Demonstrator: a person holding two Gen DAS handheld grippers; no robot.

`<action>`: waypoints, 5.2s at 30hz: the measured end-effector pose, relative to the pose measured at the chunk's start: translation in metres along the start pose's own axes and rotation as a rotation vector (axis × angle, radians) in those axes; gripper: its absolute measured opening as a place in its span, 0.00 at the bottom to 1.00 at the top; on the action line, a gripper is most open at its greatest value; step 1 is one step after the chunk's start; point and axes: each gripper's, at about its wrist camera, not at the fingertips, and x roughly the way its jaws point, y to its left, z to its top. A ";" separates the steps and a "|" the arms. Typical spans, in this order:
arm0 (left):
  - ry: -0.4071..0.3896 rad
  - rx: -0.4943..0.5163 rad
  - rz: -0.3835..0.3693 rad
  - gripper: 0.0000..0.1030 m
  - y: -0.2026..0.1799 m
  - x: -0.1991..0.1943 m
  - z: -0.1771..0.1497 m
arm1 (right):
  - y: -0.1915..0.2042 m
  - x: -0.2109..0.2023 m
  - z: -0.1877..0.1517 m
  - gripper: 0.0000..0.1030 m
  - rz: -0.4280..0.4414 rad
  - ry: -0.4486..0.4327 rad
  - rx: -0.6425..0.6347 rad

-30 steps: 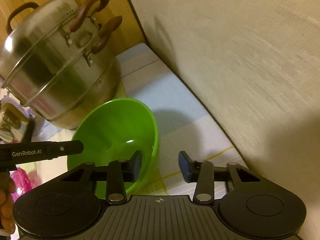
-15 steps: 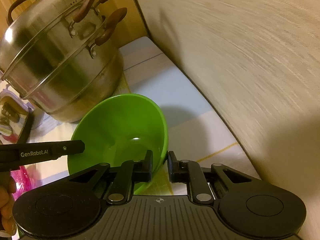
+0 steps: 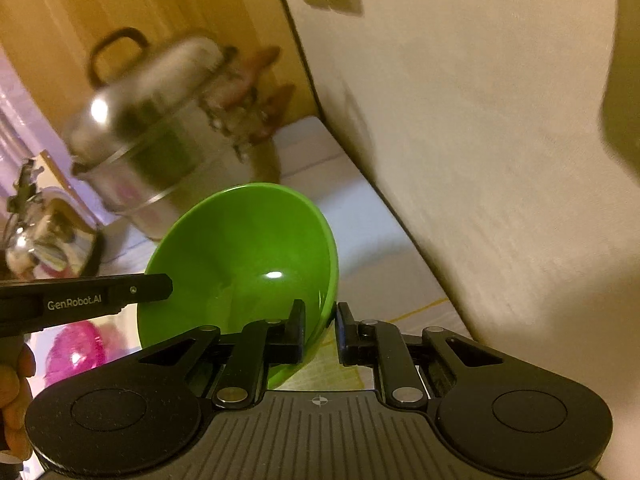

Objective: Organize plates and bowls
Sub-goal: 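Lift and carry the small green bowl over the nested bowls with both grippers, then lower the small green bowl into the nested bowls and open both grippers, then withdraw both tools from the bowl stack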

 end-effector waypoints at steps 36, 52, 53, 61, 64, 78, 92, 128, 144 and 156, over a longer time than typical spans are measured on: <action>0.059 -0.141 0.096 0.09 0.100 -0.062 -0.114 | 0.113 0.001 -0.082 0.15 0.099 0.150 -0.137; 0.082 -0.142 0.100 0.09 0.104 -0.052 -0.121 | 0.115 0.011 -0.091 0.15 0.084 0.166 -0.173; 0.082 -0.142 0.100 0.09 0.104 -0.052 -0.121 | 0.116 0.012 -0.091 0.15 0.083 0.166 -0.172; 0.087 -0.138 0.106 0.09 0.104 -0.050 -0.121 | 0.115 0.016 -0.095 0.15 0.084 0.180 -0.174; 0.092 -0.142 0.105 0.09 0.105 -0.047 -0.123 | 0.115 0.018 -0.096 0.15 0.084 0.182 -0.181; 0.052 -0.148 0.092 0.21 0.099 -0.054 -0.120 | 0.113 0.010 -0.092 0.59 0.161 0.133 -0.164; 0.011 -0.140 0.093 0.31 0.083 -0.086 -0.134 | 0.108 -0.015 -0.105 0.59 0.146 0.139 -0.147; -0.161 -0.343 0.213 0.75 0.034 -0.196 -0.280 | 0.083 -0.136 -0.206 0.63 0.169 0.061 -0.067; -0.184 -0.375 0.186 0.76 0.037 -0.206 -0.290 | 0.082 -0.141 -0.216 0.64 0.170 0.063 -0.067; -0.167 -0.411 0.083 0.77 0.069 -0.186 -0.264 | 0.084 -0.127 -0.196 0.64 0.183 0.074 -0.043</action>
